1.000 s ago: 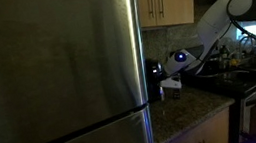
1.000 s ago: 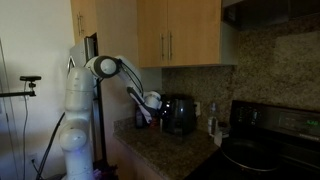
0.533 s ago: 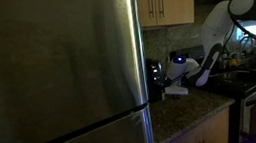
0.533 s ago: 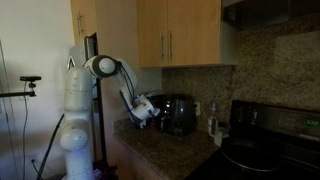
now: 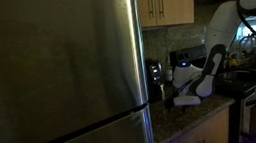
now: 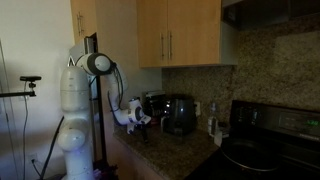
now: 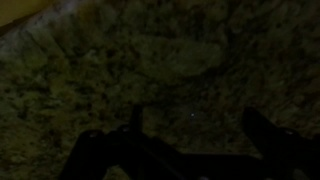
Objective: Close the air fryer
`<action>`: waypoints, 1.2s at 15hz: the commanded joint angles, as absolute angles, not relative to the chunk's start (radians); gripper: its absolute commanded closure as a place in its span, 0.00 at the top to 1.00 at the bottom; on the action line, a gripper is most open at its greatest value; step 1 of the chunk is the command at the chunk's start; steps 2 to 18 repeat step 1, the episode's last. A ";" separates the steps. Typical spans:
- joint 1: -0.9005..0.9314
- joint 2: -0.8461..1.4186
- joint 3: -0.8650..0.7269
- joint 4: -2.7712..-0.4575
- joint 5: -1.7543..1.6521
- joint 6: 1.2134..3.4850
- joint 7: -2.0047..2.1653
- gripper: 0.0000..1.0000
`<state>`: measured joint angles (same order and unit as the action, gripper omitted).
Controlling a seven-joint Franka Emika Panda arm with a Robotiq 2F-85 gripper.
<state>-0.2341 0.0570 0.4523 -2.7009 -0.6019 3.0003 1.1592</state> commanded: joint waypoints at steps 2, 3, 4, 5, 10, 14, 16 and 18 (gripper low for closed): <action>-0.236 0.055 0.480 -2.713 -0.524 3.007 1.087 1.00; -0.236 0.055 0.480 -2.713 -0.524 3.007 1.087 1.00; -0.236 0.055 0.480 -2.713 -0.524 3.007 1.087 1.00; -0.236 0.055 0.480 -2.713 -0.524 3.007 1.087 1.00; -0.236 0.055 0.480 -2.713 -0.524 3.007 1.087 1.00; -0.236 0.055 0.480 -2.713 -0.524 3.007 1.087 1.00; -0.236 0.055 0.480 -2.713 -0.524 3.007 1.087 1.00; -0.236 0.055 0.480 -2.713 -0.524 3.007 1.087 1.00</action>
